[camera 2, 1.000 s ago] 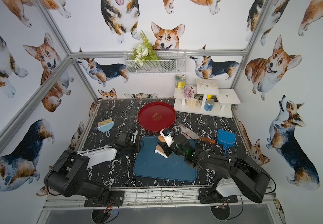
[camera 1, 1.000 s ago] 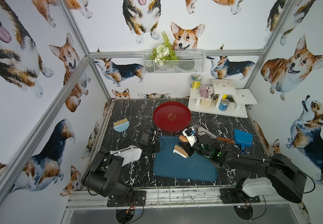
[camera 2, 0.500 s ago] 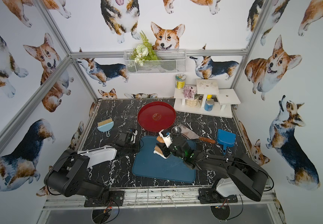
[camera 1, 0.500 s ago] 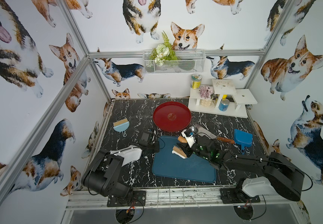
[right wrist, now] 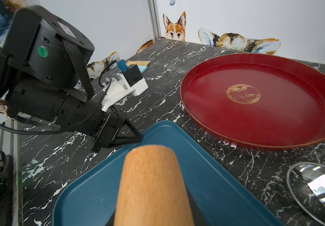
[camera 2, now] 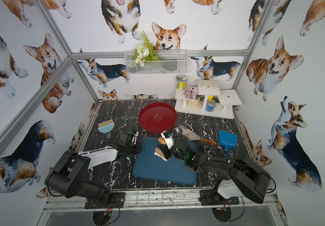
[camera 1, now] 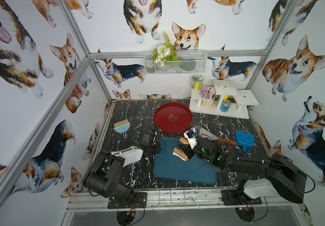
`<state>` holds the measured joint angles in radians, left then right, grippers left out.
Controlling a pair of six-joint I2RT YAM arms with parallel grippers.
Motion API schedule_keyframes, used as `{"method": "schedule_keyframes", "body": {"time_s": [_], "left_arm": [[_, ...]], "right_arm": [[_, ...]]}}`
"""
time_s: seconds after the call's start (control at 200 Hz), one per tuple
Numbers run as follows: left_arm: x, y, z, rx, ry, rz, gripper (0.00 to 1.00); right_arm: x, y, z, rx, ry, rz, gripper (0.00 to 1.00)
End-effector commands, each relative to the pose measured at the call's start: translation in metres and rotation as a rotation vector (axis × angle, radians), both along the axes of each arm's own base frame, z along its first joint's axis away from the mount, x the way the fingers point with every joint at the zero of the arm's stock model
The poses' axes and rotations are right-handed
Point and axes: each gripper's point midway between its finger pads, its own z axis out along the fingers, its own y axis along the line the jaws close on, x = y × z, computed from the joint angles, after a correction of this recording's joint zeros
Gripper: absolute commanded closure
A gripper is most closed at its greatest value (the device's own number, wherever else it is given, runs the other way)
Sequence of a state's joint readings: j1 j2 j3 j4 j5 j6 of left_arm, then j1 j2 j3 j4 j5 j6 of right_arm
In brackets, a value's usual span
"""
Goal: Roll out the dumpling wrappers from the dough
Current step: Flatten out the dough on the work surface.
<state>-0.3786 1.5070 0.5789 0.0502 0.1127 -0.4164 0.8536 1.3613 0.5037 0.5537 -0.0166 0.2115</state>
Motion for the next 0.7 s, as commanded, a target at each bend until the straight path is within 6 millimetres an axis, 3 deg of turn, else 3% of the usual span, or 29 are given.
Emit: {"method": "schedule_keyframes", "body": {"time_s": [0.0,0.29,0.475,0.696], "left_arm": [[0.01,0.007,0.0,0.036,-0.032,0.03,1.0],[0.009,0.008,0.001,0.035,-0.031,0.032,1.0],[0.009,0.009,0.001,0.037,-0.032,0.033,1.0],[0.008,0.008,0.001,0.03,-0.03,0.032,1.0]], "right_arm": [[-0.072,-0.045,-0.112,-0.295,0.492,0.026,1.0],[-0.074,-0.045,-0.119,-0.3,0.525,0.019,1.0],[-0.07,-0.045,-0.113,-0.287,0.506,0.004,1.0],[-0.05,-0.044,-0.083,-0.224,0.408,-0.064,1.0]]}}
